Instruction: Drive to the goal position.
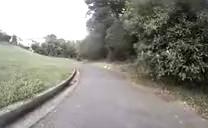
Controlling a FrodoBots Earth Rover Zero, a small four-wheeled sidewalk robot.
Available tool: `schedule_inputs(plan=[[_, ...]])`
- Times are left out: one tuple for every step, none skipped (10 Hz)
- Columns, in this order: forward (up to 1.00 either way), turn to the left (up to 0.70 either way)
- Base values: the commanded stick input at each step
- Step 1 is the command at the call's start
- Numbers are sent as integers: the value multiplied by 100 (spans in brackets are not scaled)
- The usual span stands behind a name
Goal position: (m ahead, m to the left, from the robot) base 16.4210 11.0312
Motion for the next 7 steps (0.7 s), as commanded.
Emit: schedule_inputs(plan=[[50, 48], [50, 40], [50, 32], [50, 0], [50, 0], [50, 0], [50, 0]])
